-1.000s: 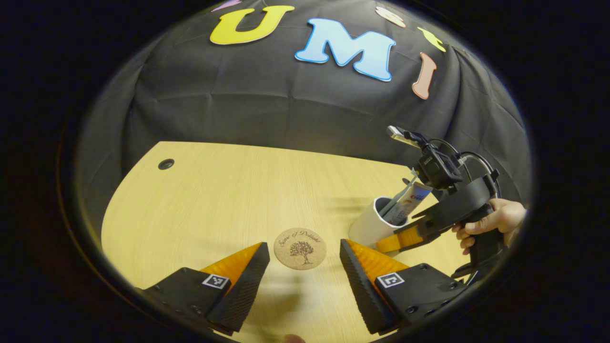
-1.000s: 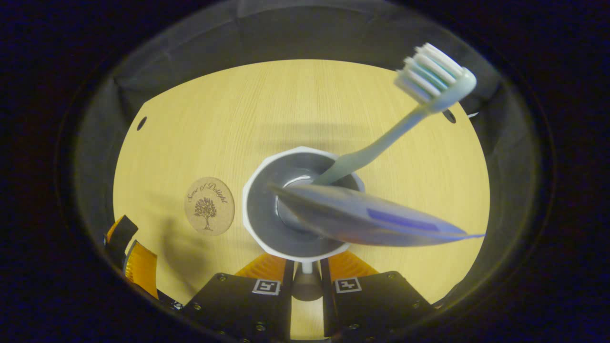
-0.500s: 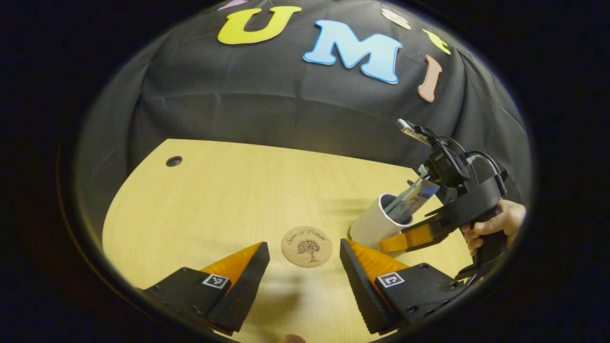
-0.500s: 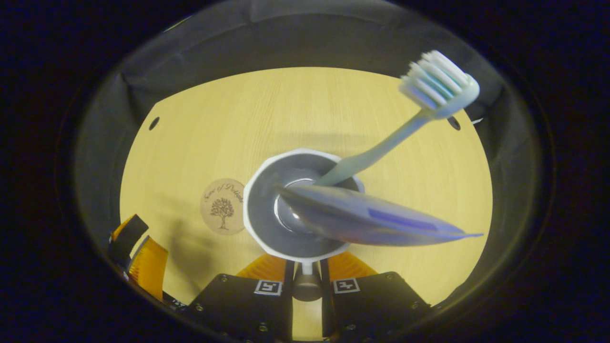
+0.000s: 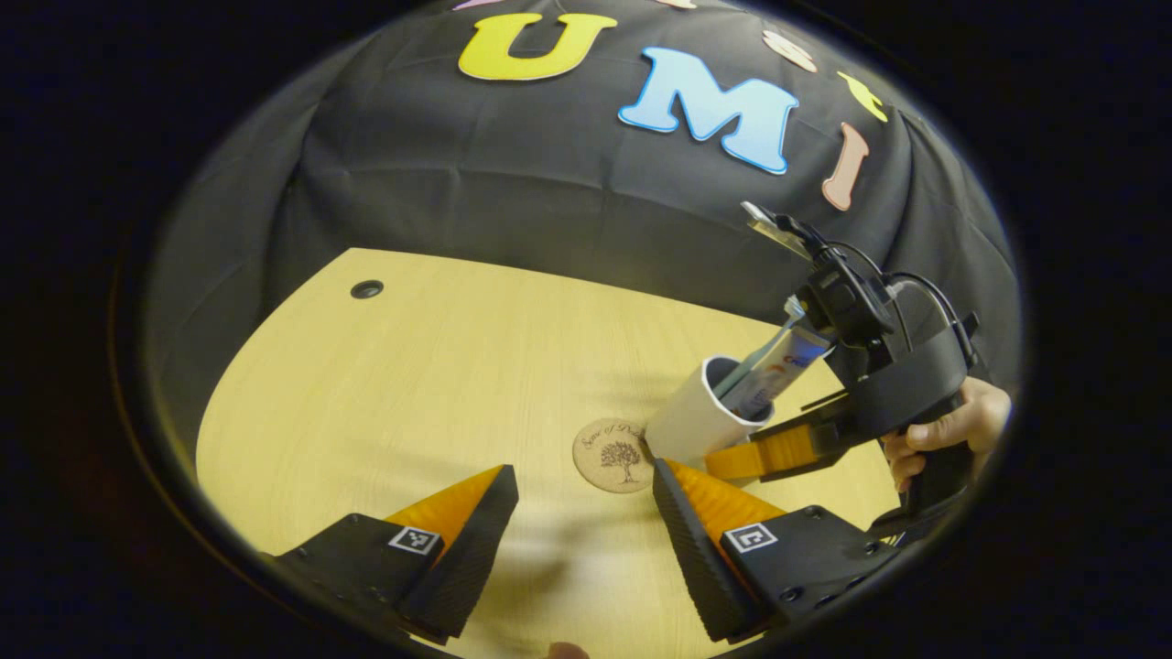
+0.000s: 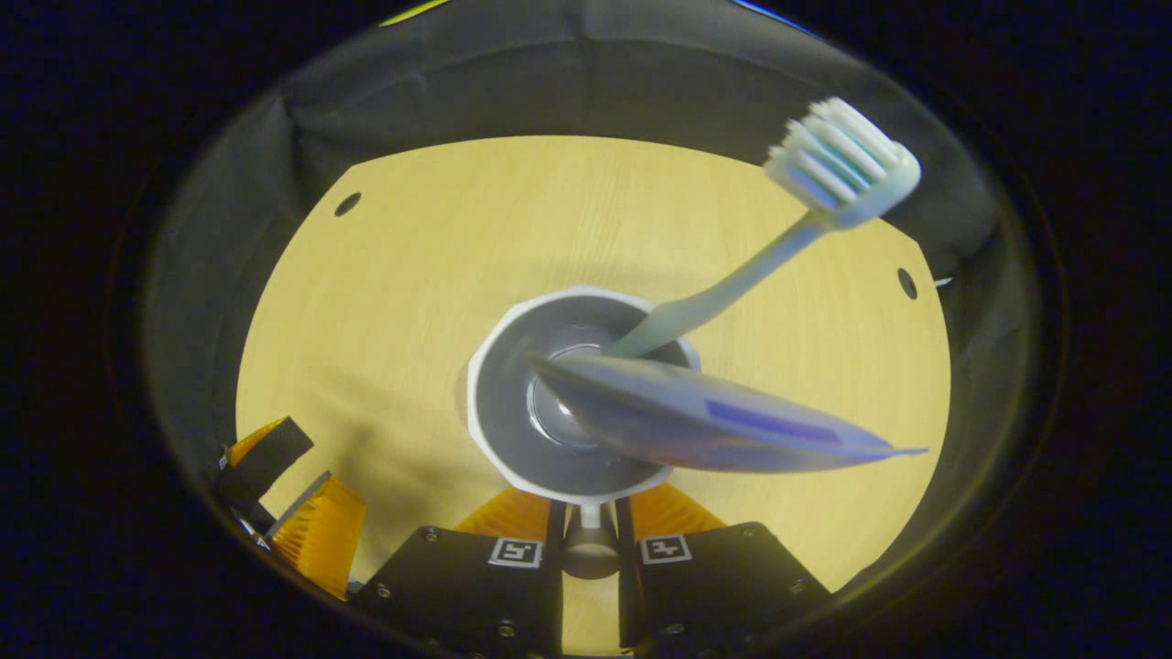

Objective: Put the toothbrush and toothpaste on the desktop into the cup, then pick up the cup and place it on the coaster on the desktop.

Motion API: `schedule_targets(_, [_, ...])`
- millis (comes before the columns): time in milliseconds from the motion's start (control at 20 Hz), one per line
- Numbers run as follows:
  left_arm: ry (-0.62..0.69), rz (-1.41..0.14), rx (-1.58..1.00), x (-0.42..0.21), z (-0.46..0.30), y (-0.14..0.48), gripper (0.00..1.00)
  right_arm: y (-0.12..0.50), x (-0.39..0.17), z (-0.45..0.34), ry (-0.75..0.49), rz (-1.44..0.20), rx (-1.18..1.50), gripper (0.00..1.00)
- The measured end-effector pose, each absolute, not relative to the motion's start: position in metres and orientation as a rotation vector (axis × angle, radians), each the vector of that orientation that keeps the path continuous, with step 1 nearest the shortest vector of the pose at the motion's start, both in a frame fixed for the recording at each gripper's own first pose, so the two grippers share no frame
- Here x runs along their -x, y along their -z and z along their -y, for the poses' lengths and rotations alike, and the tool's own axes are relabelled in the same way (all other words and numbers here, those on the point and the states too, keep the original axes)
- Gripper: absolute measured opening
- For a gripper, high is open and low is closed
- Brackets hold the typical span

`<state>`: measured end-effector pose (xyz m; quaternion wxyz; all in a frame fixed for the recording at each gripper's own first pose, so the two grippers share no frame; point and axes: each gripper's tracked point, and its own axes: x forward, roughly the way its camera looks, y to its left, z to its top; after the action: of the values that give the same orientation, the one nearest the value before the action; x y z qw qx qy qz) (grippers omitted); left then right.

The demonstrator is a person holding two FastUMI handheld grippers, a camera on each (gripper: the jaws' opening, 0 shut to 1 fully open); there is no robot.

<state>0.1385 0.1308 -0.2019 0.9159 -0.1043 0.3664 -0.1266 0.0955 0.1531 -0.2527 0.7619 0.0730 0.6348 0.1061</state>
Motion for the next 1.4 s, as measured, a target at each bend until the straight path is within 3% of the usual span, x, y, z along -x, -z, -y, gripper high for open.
schedule_targets(100, [0.249, -0.752, 0.226, -0.137, -0.14, 0.2, 0.99, 0.248, -0.099, -0.163, -0.254, -1.38, -0.127, 0.24])
schedule_targets(500, [0.227, -0.744, 0.231, -0.138, -0.152, 0.192, 0.99, 0.252, -0.097, -0.174, -0.312, -1.408, -0.09, 0.24])
schedule_targets(550, [0.223, -0.745, 0.23, -0.138, -0.152, 0.191, 0.94, 0.253, -0.097, -0.174, -0.315, -1.412, -0.09, 0.24])
schedule_targets(850, [0.216, -0.756, 0.23, -0.137, -0.153, 0.196, 0.96, 0.252, -0.098, -0.174, -0.314, -1.432, -0.101, 0.24])
schedule_targets(1050, [0.216, -0.757, 0.232, -0.139, -0.15, 0.197, 0.94, 0.245, -0.098, -0.171, -0.327, -1.424, -0.114, 0.28])
schedule_targets(1150, [0.213, -0.756, 0.236, -0.139, -0.149, 0.197, 0.97, 0.236, -0.098, -0.169, -0.345, -1.405, -0.132, 0.35])
schedule_targets(1250, [0.209, -0.749, 0.233, -0.14, -0.148, 0.194, 0.96, 0.225, -0.097, -0.166, -0.354, -1.38, -0.16, 0.36])
schedule_targets(1350, [0.207, -0.735, 0.224, -0.141, -0.145, 0.189, 0.97, 0.214, -0.097, -0.157, -0.349, -1.342, -0.165, 0.47])
schedule_targets(1400, [0.207, -0.727, 0.217, -0.142, -0.142, 0.185, 0.99, 0.207, -0.097, -0.153, -0.346, -1.317, -0.173, 0.46])
